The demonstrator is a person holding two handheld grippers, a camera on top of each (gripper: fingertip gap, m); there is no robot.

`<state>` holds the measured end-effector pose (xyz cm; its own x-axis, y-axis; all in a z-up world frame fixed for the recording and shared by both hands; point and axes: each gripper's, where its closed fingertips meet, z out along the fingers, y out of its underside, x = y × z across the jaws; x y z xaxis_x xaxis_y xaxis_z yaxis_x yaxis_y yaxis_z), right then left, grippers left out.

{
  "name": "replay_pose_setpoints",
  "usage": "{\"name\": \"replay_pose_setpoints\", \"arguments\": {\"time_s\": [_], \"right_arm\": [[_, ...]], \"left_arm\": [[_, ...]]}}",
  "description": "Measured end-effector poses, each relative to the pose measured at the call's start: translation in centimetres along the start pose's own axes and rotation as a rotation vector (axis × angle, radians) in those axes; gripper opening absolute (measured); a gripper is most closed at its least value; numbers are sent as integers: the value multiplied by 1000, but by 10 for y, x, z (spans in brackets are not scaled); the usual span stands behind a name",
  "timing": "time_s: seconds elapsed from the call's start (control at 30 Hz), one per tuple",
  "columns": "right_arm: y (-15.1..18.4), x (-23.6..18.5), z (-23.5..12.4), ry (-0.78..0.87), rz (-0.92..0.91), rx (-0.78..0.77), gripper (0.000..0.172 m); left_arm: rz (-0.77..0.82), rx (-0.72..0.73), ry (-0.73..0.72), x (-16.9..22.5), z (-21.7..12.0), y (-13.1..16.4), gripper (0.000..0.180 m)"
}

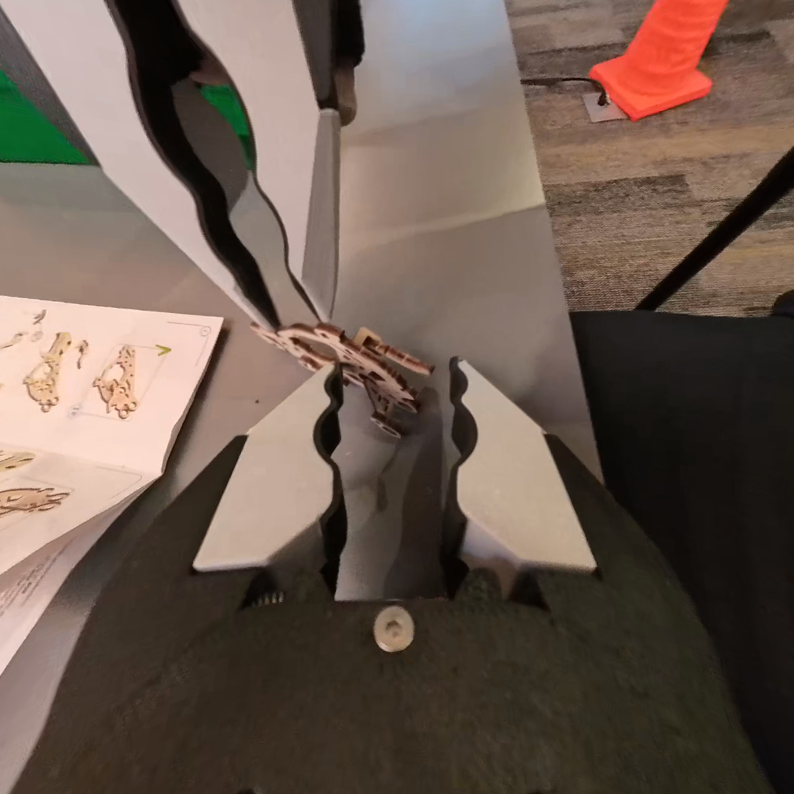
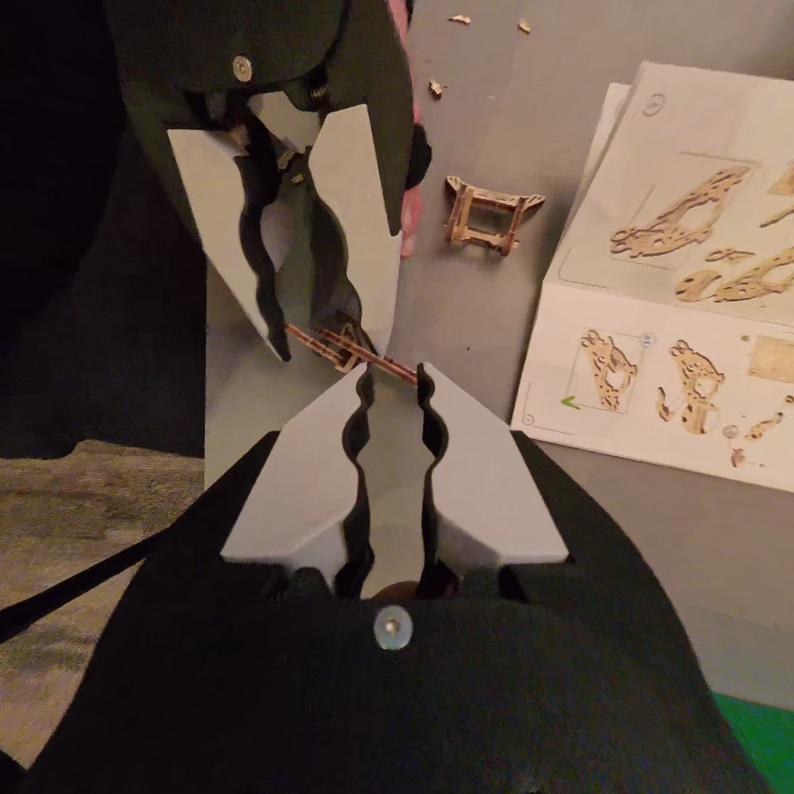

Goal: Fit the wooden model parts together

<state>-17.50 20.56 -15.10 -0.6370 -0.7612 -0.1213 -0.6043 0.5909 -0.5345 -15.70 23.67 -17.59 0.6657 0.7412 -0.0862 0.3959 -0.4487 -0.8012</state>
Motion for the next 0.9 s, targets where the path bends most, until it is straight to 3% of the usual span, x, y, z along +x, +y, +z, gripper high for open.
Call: {"name": "replay_pose_setpoints", "arguments": {"time_s": [0.03,0.1,0.17,0.27,0.5,0.67,0.9], "right_arm": [[-1,3,-3,62,5,1,21],[-2,12,-17,212,49,23,25],[-8,11,-35,330,126,118,13],[-8,-3,-50,408,302,305,0],[2,-24,-19,397,556,629,0],[6,-19,-3,344,652,697,3],[8,-20,3,249,807,738,0]], "left_arm": [[-9,0,-6,1,0,0,52],[-22,42,-63,-5,-6,-6,61],[-77,96,1,1,-13,-11,60],[-146,173,26,-5,-26,-15,43],[-239,185,140,-34,-37,-13,9],[-208,66,242,-27,-18,-2,15],[-331,157,357,-24,-20,-15,13]]}}
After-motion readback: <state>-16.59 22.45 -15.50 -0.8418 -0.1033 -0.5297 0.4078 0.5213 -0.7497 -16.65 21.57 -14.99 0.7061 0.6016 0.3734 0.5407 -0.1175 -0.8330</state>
